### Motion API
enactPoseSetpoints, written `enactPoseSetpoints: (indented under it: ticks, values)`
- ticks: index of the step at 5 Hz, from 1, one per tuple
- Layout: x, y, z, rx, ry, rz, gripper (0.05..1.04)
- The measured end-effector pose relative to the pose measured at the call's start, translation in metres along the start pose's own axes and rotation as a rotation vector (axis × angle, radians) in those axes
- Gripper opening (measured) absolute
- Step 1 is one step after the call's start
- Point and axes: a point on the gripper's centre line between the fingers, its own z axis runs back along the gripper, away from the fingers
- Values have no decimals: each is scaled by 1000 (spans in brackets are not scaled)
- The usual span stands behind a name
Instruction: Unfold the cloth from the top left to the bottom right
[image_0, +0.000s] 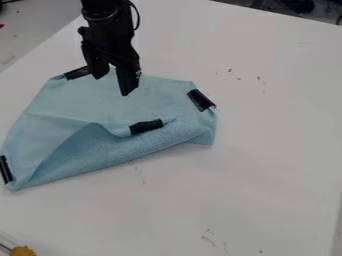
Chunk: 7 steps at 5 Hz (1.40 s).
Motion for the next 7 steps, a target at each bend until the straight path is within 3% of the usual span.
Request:
enactPoseSetpoints:
  ticks: [1,3,4,7]
  values:
    - [-4,-2,-9,-13,24,6,1001]
    - [0,-33,-23,-18,-4,-34,1001]
    - [9,-49,-27,-41,-28,-65,1001]
    - [8,-58,-59,-131,3,-56,1001]
